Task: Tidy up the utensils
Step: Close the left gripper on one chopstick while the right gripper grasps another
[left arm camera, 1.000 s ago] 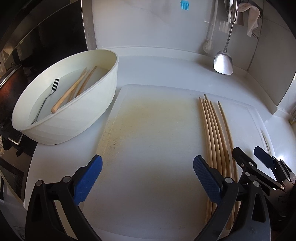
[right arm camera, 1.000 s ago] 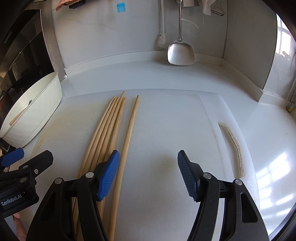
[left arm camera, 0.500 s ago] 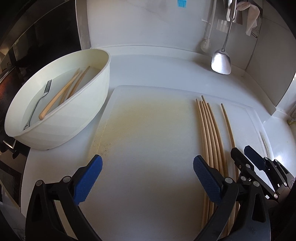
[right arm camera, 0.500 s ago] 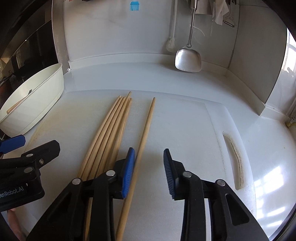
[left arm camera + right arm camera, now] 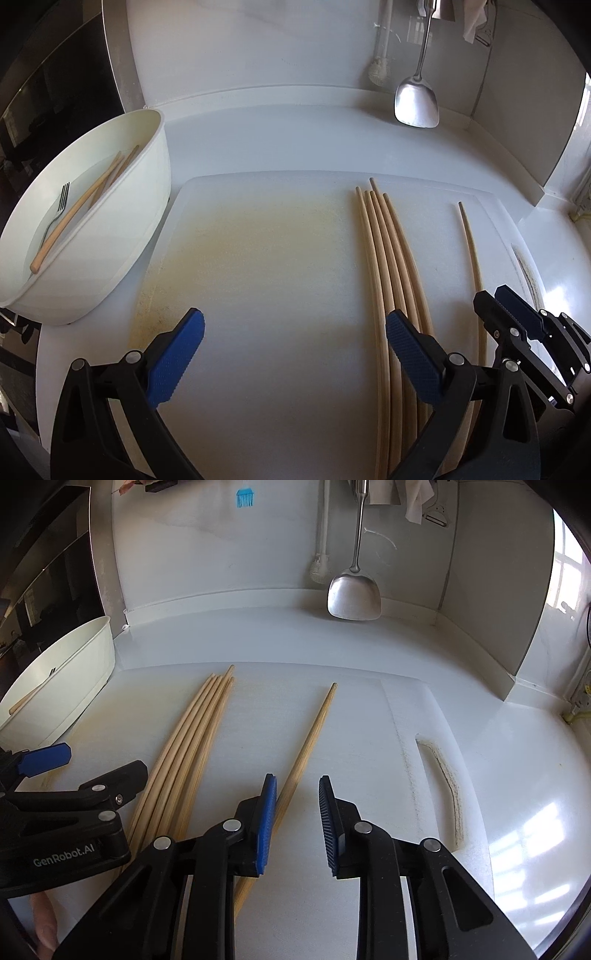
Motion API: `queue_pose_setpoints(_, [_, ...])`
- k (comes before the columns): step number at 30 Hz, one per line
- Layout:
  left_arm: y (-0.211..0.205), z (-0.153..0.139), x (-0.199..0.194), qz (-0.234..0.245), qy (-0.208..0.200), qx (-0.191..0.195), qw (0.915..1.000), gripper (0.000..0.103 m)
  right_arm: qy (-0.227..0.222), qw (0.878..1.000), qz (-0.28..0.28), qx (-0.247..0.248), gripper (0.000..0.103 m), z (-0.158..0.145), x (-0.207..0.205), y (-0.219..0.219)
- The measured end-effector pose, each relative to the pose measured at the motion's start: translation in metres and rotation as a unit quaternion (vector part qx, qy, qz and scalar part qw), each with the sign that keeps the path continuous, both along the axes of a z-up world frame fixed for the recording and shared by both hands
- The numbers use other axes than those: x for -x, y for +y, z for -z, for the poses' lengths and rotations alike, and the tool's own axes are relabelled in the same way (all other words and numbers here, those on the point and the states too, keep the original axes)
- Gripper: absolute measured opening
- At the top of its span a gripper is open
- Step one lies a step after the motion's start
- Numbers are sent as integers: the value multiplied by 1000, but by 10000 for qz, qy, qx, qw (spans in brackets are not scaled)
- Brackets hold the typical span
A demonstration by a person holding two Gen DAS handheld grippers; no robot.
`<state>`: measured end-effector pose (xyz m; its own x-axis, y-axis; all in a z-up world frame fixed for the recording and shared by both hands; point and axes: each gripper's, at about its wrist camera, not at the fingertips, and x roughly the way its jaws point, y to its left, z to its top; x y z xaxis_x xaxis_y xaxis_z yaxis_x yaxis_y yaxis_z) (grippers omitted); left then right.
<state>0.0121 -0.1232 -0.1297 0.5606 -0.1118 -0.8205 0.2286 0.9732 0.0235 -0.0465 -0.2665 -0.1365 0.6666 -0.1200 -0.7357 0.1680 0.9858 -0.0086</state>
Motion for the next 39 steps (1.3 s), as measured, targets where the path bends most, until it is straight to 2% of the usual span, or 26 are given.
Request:
queue_pose_setpoints(6, [-4, 2, 0, 32, -13, -76, 10000, 97, -3, 9999, 38, -105, 23, 1, 4, -4])
queue_pose_setpoints(17, [-4, 4, -7, 43, 12, 15, 10000, 98, 9, 9999, 48, -141, 23, 3, 4, -4])
queue_pose_setpoints(25, [-3, 7, -6, 142, 71, -218, 9996, 98, 15, 9999, 48, -137, 23, 4, 4, -3])
queue_pose_setpoints(30, [5, 4, -10, -38, 20, -203, 9998, 98, 10, 9999, 63, -113, 23, 3, 5, -4])
queue_pose_setpoints(36, [7, 5, -14, -181, -71, -211, 9996, 98, -16, 9997, 200, -105, 27, 4, 6, -6])
queue_pose_setpoints(39, [4, 5, -15, -230, -141, -217, 9994, 98, -48, 9997, 238, -84, 33, 5, 2, -3])
